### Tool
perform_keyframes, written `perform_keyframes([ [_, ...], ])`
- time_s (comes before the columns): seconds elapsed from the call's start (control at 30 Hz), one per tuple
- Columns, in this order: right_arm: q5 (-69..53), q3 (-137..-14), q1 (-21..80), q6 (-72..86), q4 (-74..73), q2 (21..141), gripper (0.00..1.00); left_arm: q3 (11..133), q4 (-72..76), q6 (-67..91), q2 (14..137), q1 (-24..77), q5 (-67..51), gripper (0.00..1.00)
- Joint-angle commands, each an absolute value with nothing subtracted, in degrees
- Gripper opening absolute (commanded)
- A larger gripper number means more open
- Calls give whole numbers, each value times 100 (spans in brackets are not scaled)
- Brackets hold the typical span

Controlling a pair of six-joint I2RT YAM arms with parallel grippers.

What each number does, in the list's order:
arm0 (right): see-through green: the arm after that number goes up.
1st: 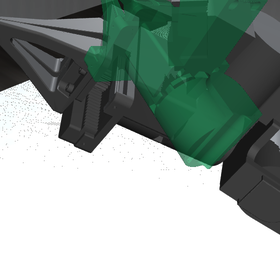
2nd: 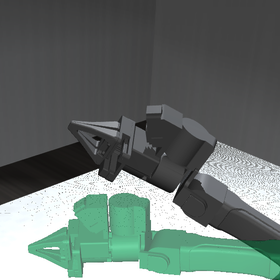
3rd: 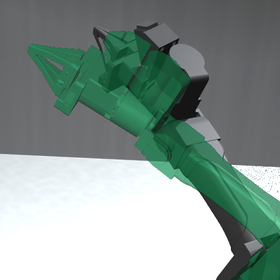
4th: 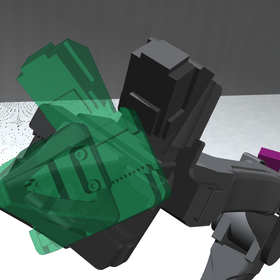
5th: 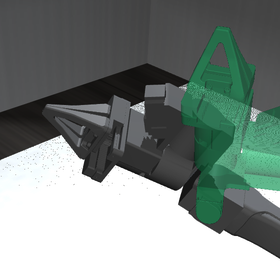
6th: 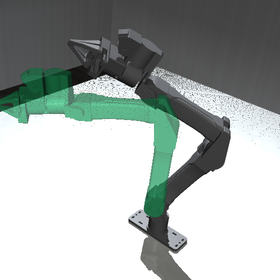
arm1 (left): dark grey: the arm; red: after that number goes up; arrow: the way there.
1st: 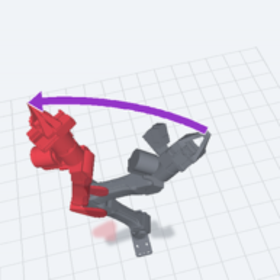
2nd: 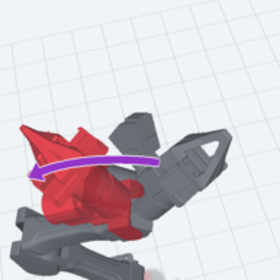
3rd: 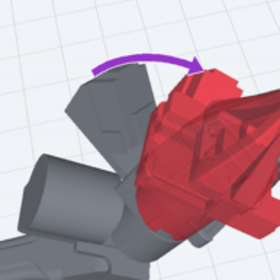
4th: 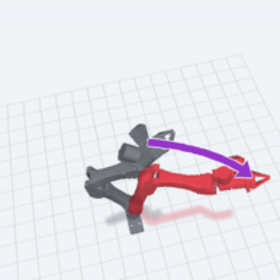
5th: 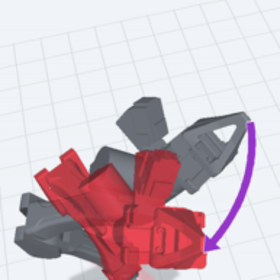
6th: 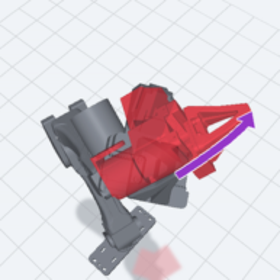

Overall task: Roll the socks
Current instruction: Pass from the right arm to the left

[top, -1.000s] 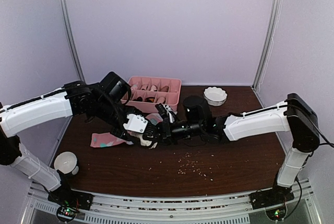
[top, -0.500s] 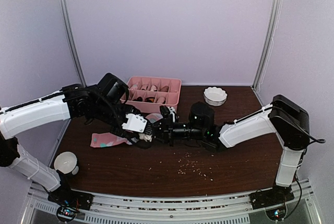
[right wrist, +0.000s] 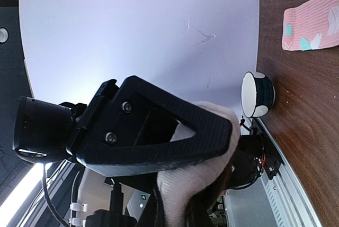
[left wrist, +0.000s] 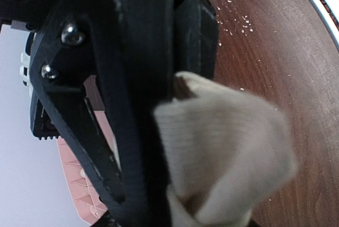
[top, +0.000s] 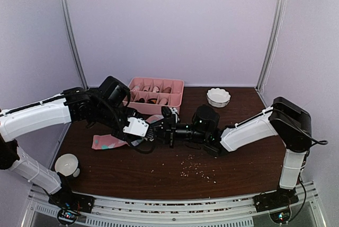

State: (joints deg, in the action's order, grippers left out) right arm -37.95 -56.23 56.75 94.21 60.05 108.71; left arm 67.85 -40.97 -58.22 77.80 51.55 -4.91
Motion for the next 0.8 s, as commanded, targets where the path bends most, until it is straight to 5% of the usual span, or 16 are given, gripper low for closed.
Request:
perform_keyframes([
  [0.0,-3505,-5654,5755,9672,6812,10946,0,6626,-3652,-5827,7786,5179,-168,46],
  [0.33,-3402,-5520,5819,9807,6759,11030,4,6925,-3649,-5432,7798,5177,-69,1],
  [0.4,-3433,-5489,5782,9586,6644,10950,25,6981,-3832,-5332,7800,5177,-259,0],
  [0.43,-3470,-5485,5761,9431,6548,10891,47,7032,-3965,-5231,7802,5172,-413,0],
  [0.47,-3504,-5473,5718,9188,6401,10791,83,7104,-4130,-5123,7811,5156,-624,0],
  [0.5,-3545,-5454,5689,8853,6199,10675,98,7197,-4323,-5007,7832,5132,-880,0],
  [0.63,-3481,-5345,5472,7239,4321,9872,99,7635,-4944,-4255,7982,4898,-2057,0],
  [0.77,-2196,-5556,5486,4761,1406,8803,99,8079,-5290,-3581,8105,4479,-3322,0],
])
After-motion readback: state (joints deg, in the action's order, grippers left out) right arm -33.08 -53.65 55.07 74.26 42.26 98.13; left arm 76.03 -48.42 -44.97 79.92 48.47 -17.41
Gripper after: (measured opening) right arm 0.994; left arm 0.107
